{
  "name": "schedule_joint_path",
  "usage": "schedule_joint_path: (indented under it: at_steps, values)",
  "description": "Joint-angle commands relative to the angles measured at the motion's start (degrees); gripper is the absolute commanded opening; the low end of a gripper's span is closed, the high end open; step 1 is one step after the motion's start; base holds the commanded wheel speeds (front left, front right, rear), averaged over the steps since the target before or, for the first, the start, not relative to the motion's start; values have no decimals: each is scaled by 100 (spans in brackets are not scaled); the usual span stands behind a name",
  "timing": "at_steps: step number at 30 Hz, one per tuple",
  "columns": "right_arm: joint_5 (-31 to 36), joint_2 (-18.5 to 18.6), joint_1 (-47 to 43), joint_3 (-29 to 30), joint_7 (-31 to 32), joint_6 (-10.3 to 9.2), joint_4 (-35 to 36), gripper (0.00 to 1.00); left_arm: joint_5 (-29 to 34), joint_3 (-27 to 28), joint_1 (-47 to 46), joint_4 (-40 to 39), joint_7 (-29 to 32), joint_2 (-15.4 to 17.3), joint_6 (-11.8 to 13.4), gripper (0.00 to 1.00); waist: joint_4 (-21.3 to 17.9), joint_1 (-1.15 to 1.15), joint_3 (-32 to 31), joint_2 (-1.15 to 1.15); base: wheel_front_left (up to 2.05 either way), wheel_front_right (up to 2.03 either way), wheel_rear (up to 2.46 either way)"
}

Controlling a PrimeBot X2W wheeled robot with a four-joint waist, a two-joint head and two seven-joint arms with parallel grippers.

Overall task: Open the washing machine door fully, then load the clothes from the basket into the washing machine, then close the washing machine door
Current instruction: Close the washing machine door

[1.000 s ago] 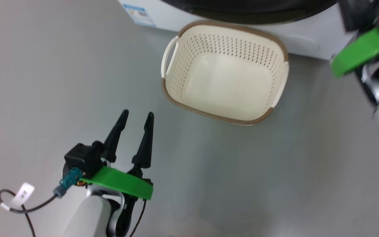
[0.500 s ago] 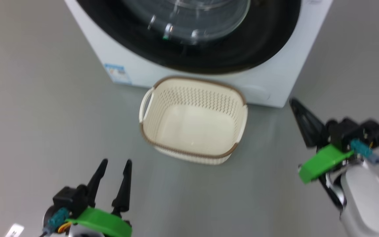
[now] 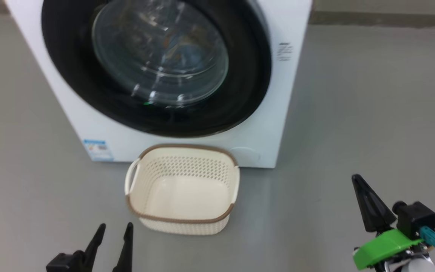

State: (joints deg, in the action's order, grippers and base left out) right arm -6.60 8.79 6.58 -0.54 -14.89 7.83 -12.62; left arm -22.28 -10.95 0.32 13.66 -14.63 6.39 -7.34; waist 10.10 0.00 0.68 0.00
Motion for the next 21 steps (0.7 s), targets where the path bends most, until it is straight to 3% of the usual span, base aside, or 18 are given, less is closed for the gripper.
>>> schedule_joint_path:
  at_steps: [1,11,12,13,14,21]
  values:
    - [96,-52,-74,0,-11,-34,223,0,78,274,-41,-184,-37,86,-14,100,-452,0,-384,0,0,0,0]
    - [347,-351,-584,403,-11,-34,459,0,171,510,239,-266,-37,12,-14,100,-730,0,-482,0,0,0,0]
    - [439,-371,-622,467,-11,-34,495,34,191,540,250,-279,-37,-3,-14,100,-746,0,-479,0,0,0,0]
    - [505,-403,-656,547,-11,-34,530,91,207,563,258,-281,-37,-17,-14,100,-762,0,-476,0,0,0,0]
    - [525,-440,-694,610,-11,-34,543,100,221,580,260,-276,-37,-28,-14,100,-773,0,-475,0,0,0,0]
    - [682,-563,-806,759,-11,-34,578,100,282,737,221,-240,-37,-144,-14,100,-789,0,-479,0,0,0,0]
